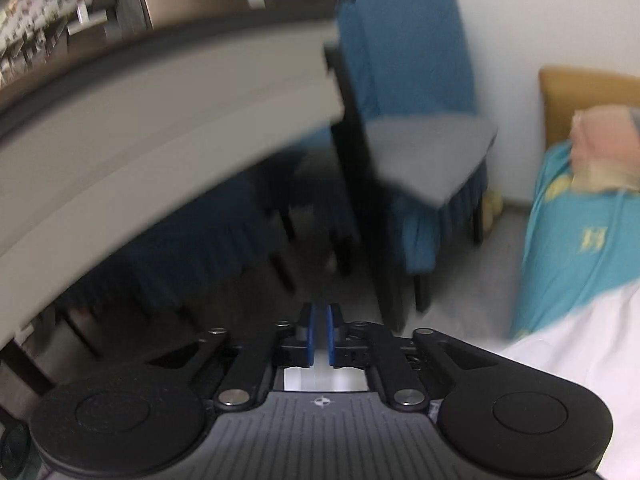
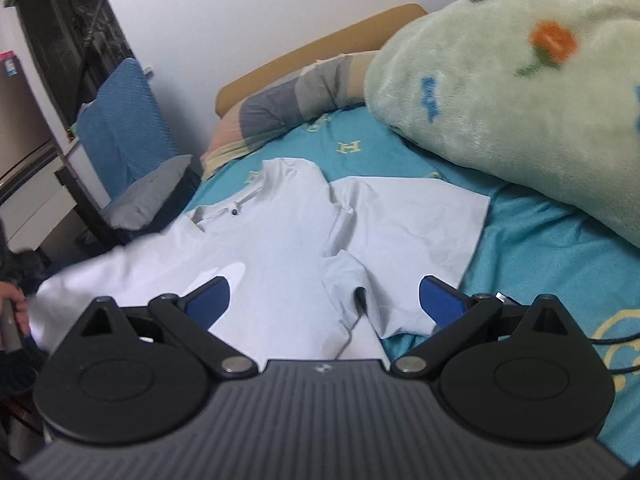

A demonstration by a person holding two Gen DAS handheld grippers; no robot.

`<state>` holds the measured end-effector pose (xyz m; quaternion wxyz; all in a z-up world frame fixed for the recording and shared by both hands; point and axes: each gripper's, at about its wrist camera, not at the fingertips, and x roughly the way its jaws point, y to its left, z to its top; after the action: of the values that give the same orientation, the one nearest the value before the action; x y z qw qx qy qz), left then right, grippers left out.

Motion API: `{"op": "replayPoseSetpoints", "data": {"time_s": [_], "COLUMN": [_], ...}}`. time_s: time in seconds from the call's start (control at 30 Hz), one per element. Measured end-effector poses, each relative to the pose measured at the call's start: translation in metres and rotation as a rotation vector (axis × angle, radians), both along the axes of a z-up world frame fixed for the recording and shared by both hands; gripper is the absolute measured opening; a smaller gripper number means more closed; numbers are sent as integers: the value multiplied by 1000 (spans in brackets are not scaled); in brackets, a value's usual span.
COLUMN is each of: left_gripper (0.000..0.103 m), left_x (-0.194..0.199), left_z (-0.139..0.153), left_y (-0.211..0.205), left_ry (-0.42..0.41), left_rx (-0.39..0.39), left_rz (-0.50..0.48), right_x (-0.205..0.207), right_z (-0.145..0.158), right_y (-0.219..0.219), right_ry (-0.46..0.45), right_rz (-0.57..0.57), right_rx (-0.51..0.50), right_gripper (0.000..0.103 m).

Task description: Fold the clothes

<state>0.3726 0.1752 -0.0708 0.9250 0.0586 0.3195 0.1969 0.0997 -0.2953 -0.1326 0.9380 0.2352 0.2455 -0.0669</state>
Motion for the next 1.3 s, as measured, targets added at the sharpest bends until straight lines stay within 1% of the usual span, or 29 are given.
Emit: {"op": "replayPoseSetpoints", "data": {"time_s": [0.07,0.1,0.13,0.17,0.2,0.23,0.27,0.3,0.37,0.47,0.57,0.63,0.67,0.7,0.77,0.83,0.9,0.97,1.0,1.03,1.07,1.1,1.13,1.17,1.2,1.23,1.27,1.3], "left_gripper": [29,31,35,43,47,54,59,62,74,82,84,85,85,85,79,78,78,74,73,73,70,66,54,40,32,15,4,4], "left_x": [-9,-18,-28,-41,-54,-68,-84,-102,-139,-195,-247,-277,-286,-293,-299,-305,-311,-313,-313,-315,-317,-320,-324,-328,-331,-332,-333,-334], "left_z": [-12,-17,-19,-19,-17,-13,-7,1,17,36,44,39,33,26,9,-4,-12,-19,-23,-27,-31,-33,-35,-37,-36,-33,-29,-23], "left_y": [9,6,0,-7,-14,-22,-30,-38,-58,-90,-120,-130,-131,-130,-123,-112,-103,-95,-91,-88,-86,-85,-85,-86,-87,-88,-87,-84], "left_ry": [32,45,58,70,81,84,79,71,56,44,50,79,116,166,273,374,456,537,581,628,676,712,739,766,778,786,799,803], "left_rx": [-64,-91,-112,-134,-158,-185,-213,-236,-282,-331,-365,-394,-395,-387,-368,-359,-353,-347,-353,-377,-408,-418,-412,-407,-397,-388,-381,-366], "left_rz": [-13,-39,-73,-108,-143,-177,-210,-239,-281,-341,-396,-443,-441,-421,-373,-331,-305,-281,-271,-268,-267,-266,-265,-264,-270,-275,-275,-262], "right_x": [0,1,1,2,3,4,4,4,3,-1,-7,-10,-13,-15,-19,-22,-25,-27,-28,-29,-31,-32,-34,-37,-39,-42,-45,-47], "right_z": [1,2,2,3,3,4,4,4,5,5,5,5,7,8,11,15,18,19,19,19,20,20,21,23,24,26,27,29], "right_y": [1,1,0,0,1,1,1,1,-1,-2,-1,-1,-2,-2,-3,-1,-1,-2,-3,-4,-5,-4,-4,-3,-1,0,1,2], "right_ry": [-12,-19,-26,-31,-34,-37,-41,-48,-62,-67,-65,-59,-57,-56,-58,-65,-68,-64,-60,-56,-52,-48,-45,-43,-43,-43,-41,-42], "right_rz": [4,2,-2,-5,-7,-7,-7,-3,13,29,39,38,31,25,13,5,-4,-13,-16,-20,-23,-24,-24,-23,-20,-18,-15,-12], "right_rx": [-9,-7,-5,-4,-9,-15,-22,-26,-31,-28,-61,-81,-84,-86,-95,-122,-149,-157,-153,-149,-147,-150,-156,-164,-173,-182,-187,-189], "right_gripper": [103,103,103,103,103,103,103,103,103,103,103,103,103,103,103,103,103,103,103,103,103,103,103,103,103,103,103,103]}}
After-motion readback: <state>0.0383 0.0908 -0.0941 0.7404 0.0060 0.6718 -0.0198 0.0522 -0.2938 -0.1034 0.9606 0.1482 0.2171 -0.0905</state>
